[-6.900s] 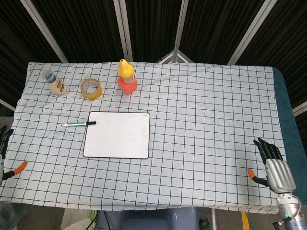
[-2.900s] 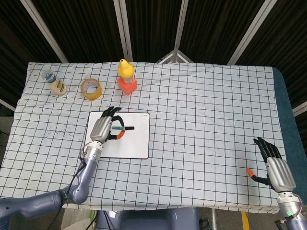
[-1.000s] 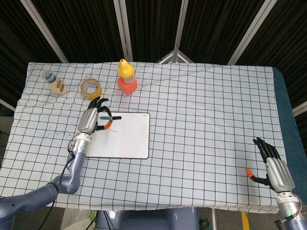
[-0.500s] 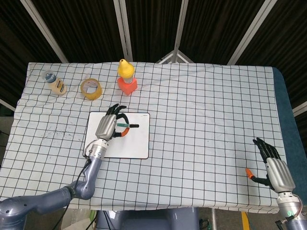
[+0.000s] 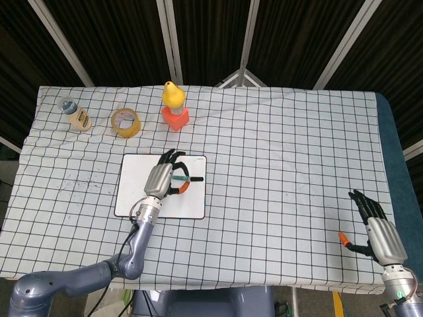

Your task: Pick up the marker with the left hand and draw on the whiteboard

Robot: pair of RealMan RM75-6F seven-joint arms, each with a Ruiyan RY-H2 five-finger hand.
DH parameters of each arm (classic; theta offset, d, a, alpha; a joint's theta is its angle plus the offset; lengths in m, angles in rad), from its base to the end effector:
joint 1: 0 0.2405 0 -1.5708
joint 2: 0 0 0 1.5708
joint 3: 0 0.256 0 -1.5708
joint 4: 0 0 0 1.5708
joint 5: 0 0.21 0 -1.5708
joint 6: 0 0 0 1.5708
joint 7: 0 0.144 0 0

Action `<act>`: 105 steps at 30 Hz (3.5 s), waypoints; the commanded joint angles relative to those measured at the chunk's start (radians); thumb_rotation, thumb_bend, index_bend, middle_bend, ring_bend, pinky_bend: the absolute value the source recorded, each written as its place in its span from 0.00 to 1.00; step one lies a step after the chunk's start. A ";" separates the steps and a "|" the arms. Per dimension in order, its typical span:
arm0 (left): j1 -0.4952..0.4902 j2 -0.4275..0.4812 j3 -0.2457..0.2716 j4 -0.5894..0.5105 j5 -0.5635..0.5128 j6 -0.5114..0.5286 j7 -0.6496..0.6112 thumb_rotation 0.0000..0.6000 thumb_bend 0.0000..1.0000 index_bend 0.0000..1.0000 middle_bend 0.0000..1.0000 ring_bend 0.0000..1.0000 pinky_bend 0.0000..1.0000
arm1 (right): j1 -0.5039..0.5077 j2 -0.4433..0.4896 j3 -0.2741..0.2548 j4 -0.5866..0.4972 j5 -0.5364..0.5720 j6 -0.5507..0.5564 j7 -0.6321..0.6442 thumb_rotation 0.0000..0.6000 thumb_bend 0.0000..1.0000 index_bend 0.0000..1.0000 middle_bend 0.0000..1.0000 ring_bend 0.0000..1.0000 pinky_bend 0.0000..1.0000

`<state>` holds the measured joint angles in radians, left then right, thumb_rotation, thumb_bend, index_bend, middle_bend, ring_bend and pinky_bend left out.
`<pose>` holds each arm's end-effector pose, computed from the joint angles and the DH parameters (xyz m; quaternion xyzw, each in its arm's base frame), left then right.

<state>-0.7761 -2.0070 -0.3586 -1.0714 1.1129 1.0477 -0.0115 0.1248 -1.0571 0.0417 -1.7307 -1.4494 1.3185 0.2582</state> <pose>-0.1059 0.3595 -0.0972 -0.5702 -0.5302 -0.5085 0.3677 -0.3001 -0.1873 0.1466 0.5482 -0.5279 0.4235 0.4914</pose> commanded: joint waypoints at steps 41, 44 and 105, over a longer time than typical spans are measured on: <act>0.078 0.036 0.069 -0.021 0.005 0.012 0.018 1.00 0.56 0.71 0.15 0.01 0.04 | -0.002 0.002 0.001 -0.006 0.003 0.004 0.005 1.00 0.32 0.00 0.00 0.00 0.00; 0.102 0.055 0.088 -0.045 0.009 0.023 0.019 1.00 0.56 0.71 0.15 0.01 0.04 | -0.003 0.002 0.001 -0.007 0.005 0.005 0.006 1.00 0.32 0.00 0.00 0.00 0.00; 0.264 0.420 0.207 -0.124 0.052 0.115 0.354 1.00 0.33 0.36 0.00 0.00 0.00 | -0.004 -0.002 -0.002 -0.021 0.014 -0.001 -0.024 1.00 0.32 0.00 0.00 0.00 0.00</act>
<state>-0.5182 -1.5949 -0.1520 -1.1882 1.1640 1.1563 0.3499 0.1204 -1.0594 0.0401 -1.7513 -1.4350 1.3171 0.2349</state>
